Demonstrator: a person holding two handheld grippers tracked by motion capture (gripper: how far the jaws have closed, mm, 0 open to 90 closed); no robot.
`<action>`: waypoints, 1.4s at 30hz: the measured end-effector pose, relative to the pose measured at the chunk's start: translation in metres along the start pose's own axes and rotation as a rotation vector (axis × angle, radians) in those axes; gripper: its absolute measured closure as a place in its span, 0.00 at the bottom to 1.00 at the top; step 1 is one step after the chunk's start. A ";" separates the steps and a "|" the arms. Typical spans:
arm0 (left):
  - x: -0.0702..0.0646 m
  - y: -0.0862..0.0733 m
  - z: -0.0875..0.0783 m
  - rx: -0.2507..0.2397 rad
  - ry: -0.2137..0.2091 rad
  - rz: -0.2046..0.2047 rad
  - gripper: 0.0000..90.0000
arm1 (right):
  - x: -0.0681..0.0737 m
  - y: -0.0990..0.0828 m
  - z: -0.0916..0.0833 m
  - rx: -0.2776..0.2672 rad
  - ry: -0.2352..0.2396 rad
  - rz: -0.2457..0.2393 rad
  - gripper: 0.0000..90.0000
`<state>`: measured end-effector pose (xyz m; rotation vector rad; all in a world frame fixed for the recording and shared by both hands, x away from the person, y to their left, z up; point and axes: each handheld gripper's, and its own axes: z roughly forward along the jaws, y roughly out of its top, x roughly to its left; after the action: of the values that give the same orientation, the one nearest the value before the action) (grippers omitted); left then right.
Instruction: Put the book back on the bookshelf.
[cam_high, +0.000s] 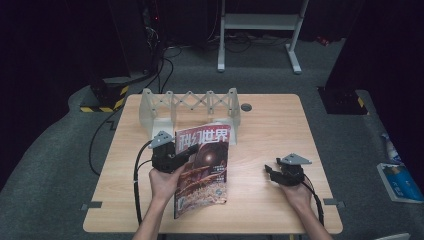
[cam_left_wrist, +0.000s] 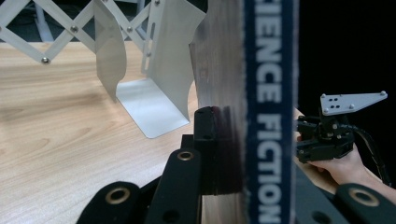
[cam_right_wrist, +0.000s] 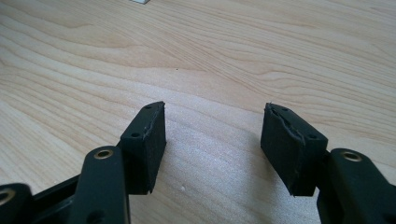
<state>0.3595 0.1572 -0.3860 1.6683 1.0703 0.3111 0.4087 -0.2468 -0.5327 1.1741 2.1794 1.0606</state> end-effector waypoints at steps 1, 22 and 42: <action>0.000 0.001 0.000 -0.003 0.001 0.005 0.94 | 0.001 0.000 0.000 0.002 0.000 0.005 0.45; 0.017 0.015 -0.053 -0.038 0.115 0.023 0.94 | 0.004 -0.001 0.003 -0.016 -0.004 0.010 0.43; 0.054 0.030 -0.082 -0.088 0.265 0.027 0.94 | 0.004 -0.001 0.004 -0.024 -0.017 0.020 0.42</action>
<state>0.3498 0.2500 -0.3442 1.5933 1.2117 0.6015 0.4084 -0.2419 -0.5357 1.1920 2.1406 1.0774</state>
